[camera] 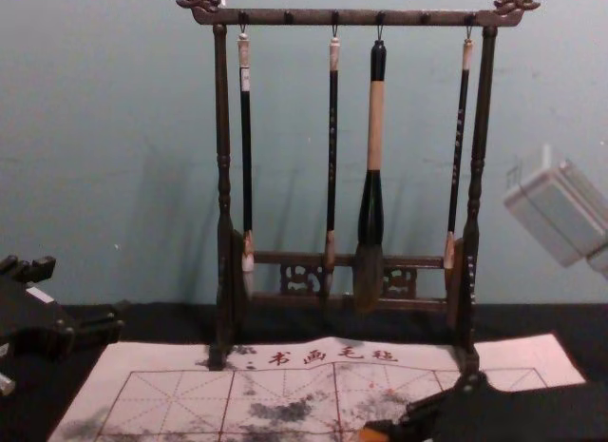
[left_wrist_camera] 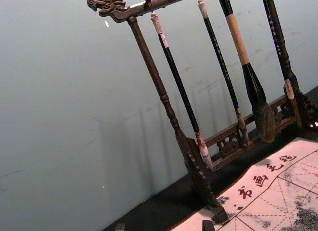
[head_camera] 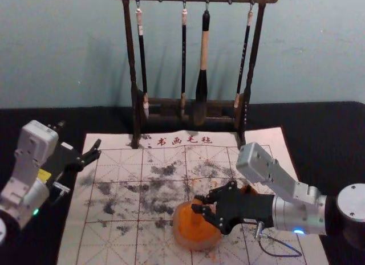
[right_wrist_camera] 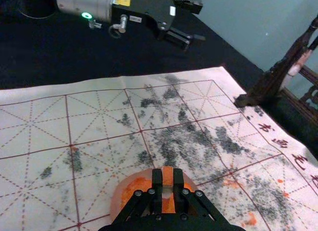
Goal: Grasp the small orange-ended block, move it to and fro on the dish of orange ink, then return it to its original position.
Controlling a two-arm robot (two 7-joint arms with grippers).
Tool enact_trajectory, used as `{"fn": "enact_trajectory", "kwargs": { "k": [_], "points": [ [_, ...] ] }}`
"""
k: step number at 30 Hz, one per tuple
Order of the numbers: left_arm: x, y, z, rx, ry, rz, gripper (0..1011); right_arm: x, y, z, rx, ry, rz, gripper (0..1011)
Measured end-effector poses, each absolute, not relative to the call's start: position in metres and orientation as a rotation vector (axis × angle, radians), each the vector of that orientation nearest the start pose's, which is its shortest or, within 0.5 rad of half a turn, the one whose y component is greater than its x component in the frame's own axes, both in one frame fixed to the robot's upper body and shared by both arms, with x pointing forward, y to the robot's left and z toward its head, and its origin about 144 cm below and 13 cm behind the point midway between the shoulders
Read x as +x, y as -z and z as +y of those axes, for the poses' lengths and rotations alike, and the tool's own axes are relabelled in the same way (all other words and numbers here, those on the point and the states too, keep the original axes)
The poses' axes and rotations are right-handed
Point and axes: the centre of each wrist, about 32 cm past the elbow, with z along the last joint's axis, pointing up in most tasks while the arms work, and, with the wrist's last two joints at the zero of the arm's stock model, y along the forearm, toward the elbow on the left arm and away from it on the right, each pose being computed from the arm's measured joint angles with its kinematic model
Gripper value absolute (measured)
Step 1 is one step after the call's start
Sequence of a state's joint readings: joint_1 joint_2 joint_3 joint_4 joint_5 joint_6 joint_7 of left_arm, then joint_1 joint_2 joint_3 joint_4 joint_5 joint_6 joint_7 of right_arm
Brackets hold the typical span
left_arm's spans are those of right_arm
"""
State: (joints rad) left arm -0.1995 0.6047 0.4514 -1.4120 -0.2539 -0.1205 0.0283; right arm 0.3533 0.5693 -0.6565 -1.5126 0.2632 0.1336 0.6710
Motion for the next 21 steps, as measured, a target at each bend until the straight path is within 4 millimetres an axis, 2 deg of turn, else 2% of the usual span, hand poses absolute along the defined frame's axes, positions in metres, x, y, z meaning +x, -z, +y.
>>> {"fn": "enact_trajectory", "kwargs": {
  "k": [12, 21],
  "points": [
    [0.489, -1.140, 0.310, 0.304, -1.248, -0.285, 1001, 0.507, -1.180, -0.235, -0.451, 0.423, -0.100, 82],
    [0.489, -1.140, 0.310, 0.304, -1.248, -0.285, 1001, 0.499, -1.187, -0.242, -0.456, 0.418, -0.105, 82]
  ]
}}
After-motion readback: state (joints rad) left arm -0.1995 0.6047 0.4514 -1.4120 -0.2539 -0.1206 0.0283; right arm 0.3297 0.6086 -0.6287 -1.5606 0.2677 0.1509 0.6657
